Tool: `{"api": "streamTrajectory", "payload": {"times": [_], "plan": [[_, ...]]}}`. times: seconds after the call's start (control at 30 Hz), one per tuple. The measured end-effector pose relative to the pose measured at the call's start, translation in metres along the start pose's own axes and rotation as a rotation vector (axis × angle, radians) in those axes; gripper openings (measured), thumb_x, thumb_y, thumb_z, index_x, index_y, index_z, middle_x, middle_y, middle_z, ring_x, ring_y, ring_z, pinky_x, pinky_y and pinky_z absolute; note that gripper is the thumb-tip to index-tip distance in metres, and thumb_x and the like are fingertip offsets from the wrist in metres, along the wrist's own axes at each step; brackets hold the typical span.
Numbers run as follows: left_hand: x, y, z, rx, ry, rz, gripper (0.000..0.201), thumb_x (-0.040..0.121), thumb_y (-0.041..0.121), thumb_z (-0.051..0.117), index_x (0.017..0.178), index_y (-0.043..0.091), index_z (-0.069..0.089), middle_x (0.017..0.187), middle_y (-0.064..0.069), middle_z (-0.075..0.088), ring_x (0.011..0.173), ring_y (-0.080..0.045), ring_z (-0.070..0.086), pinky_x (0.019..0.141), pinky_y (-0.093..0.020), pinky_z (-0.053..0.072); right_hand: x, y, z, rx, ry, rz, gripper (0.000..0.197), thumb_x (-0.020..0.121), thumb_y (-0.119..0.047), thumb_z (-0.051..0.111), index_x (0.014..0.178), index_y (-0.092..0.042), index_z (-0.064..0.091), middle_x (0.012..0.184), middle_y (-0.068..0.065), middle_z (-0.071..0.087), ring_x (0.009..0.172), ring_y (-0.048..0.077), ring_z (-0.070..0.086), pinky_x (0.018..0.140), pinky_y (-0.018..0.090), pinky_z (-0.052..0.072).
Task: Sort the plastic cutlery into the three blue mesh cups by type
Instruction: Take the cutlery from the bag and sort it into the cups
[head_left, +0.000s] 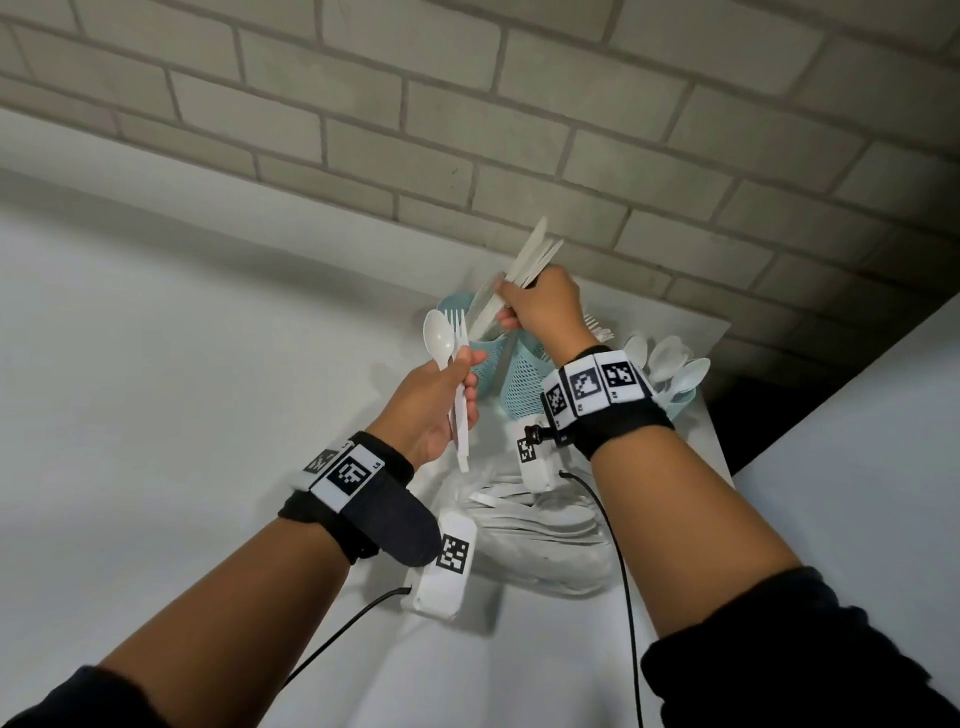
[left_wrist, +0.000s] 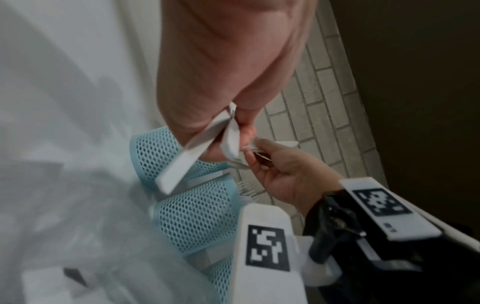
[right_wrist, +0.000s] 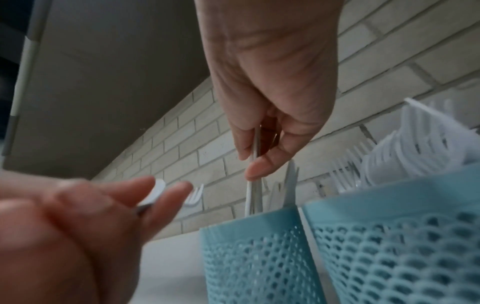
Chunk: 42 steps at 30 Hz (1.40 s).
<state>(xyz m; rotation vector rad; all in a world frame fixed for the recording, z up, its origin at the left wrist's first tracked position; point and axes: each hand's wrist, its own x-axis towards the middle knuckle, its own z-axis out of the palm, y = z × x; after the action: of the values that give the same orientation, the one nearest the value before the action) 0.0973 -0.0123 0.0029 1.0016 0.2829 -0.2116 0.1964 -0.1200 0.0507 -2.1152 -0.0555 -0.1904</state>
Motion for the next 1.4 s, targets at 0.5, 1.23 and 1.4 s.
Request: {"api": "streamTrajectory", "payload": {"times": [0.5,1.23,1.4], "plan": [[-0.005,-0.008,0.010,0.125,-0.104,-0.025,0.016,0.097,0.023,0.048,0.101,0.012,0.058,0.073,0.001,0.055,0.058,-0.008,0.045,0.046,-0.016,0.042,-0.058,0.013,-0.037,-0.123,-0.180,0.088,0.028,0.093,-0.041,0.051,0.105,-0.017,0.057,0.088,0.002,0.066,0.057,0.009,0.052,0.054,0.022,0.039],[-0.010,-0.019,0.036,0.268,-0.182,-0.195,0.034,0.100,0.030,0.040,0.113,0.008,0.061,0.074,-0.002,0.053,0.059,-0.008,0.044,0.045,-0.014,0.037,-0.044,0.037,-0.084,0.246,0.544,-0.072,0.025,0.100,-0.024,0.036,0.093,-0.014,0.057,0.073,0.004,0.060,0.050,0.008,0.060,0.054,0.021,0.053],[-0.008,-0.019,0.034,0.302,-0.182,-0.204,0.051,0.098,0.049,0.030,0.114,0.010,0.059,0.065,0.003,0.044,0.047,-0.005,0.029,0.039,-0.013,0.022,-0.041,0.052,-0.058,-0.597,0.166,0.010,0.038,0.101,-0.034,0.029,0.131,-0.026,0.050,0.143,0.018,0.028,0.128,0.034,0.030,0.104,0.042,0.029]]}}
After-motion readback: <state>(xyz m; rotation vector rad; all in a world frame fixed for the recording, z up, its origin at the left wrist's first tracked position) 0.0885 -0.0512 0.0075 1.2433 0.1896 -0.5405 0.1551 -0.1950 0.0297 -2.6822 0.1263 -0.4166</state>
